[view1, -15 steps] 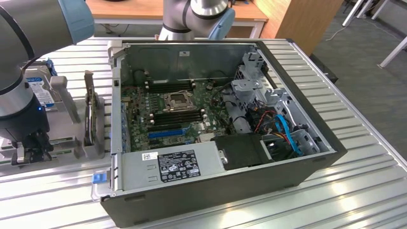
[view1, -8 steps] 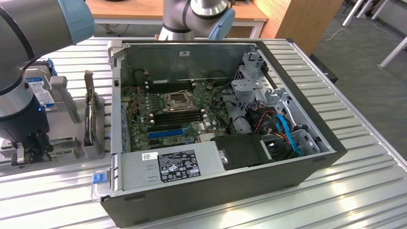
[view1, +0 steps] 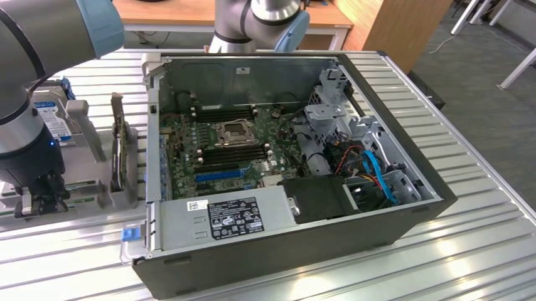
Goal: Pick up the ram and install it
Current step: 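Pick up the ram and move it above insertion slot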
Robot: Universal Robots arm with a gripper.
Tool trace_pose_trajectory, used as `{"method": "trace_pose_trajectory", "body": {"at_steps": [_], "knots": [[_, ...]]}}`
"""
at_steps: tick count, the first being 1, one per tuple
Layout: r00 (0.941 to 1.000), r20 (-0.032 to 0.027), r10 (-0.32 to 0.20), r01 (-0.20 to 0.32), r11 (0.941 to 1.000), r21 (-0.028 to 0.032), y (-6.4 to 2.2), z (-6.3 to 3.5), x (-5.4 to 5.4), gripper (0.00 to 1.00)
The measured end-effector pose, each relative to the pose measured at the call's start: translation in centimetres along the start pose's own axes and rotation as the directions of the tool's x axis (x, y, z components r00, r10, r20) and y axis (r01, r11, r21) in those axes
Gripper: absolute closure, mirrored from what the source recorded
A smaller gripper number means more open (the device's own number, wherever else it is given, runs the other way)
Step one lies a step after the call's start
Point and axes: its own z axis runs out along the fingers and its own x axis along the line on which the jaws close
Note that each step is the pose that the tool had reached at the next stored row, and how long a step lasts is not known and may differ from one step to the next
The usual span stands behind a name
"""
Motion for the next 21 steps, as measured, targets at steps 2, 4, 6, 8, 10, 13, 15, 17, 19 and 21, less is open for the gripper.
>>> {"method": "trace_pose_trajectory", "body": {"at_steps": [2,4,6,8,10,13,15,17,19,21], "knots": [[1.0000,0.0001,0.000,0.000,1.0000,0.0001,0.00,-0.05,0.00,0.70],[1.0000,0.0001,0.000,0.000,1.0000,0.0001,0.00,-0.08,0.00,0.70],[1.0000,0.0001,0.000,0.000,1.0000,0.0001,0.00,-0.08,0.00,0.70],[1.0000,-0.0001,0.000,0.000,1.0000,0.0000,0.00,-0.09,0.00,0.70],[1.0000,0.0000,0.000,0.000,1.0000,-0.0001,0.00,-0.09,0.00,0.70],[1.0000,-0.0001,0.000,0.000,1.0000,0.0000,0.00,-0.09,0.00,0.70],[1.0000,-0.0001,0.000,0.000,1.0000,-0.0001,0.00,-0.09,0.00,0.70],[1.0000,0.0000,0.000,0.000,1.0000,0.0000,0.00,-0.09,0.00,0.72],[1.0000,0.0000,0.000,0.000,1.0000,-0.0001,0.00,-0.09,0.00,0.78],[1.0000,0.0000,0.000,0.000,1.0000,0.0000,0.00,-0.09,0.00,0.78]]}}
